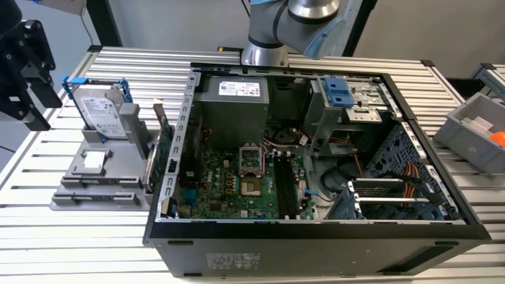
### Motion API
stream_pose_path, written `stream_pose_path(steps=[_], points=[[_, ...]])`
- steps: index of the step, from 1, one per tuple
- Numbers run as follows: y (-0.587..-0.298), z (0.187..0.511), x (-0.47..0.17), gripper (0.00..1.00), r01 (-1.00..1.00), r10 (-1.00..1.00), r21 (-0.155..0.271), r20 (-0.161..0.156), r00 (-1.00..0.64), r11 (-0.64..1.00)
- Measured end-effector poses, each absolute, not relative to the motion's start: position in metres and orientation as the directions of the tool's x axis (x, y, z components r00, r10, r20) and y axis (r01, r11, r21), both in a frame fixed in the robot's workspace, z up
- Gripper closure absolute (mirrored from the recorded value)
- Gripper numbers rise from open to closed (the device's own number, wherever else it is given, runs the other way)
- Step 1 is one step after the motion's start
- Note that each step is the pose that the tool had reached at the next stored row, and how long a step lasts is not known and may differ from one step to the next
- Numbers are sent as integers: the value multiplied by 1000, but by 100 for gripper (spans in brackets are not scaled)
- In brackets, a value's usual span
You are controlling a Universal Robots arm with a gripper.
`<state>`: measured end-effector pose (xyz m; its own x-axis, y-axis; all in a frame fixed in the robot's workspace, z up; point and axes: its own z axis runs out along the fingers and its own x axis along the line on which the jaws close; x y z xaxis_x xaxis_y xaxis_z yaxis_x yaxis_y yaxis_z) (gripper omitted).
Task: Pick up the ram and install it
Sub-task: 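Pick up the ram and move it above insertion slot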
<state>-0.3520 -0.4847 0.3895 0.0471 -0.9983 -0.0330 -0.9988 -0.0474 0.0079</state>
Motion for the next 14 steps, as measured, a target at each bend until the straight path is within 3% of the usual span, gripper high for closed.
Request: stream_pose_path(steps=[14], points=[[-485, 385, -352, 0, -1000, -999, 8, -33, 26, -26]])
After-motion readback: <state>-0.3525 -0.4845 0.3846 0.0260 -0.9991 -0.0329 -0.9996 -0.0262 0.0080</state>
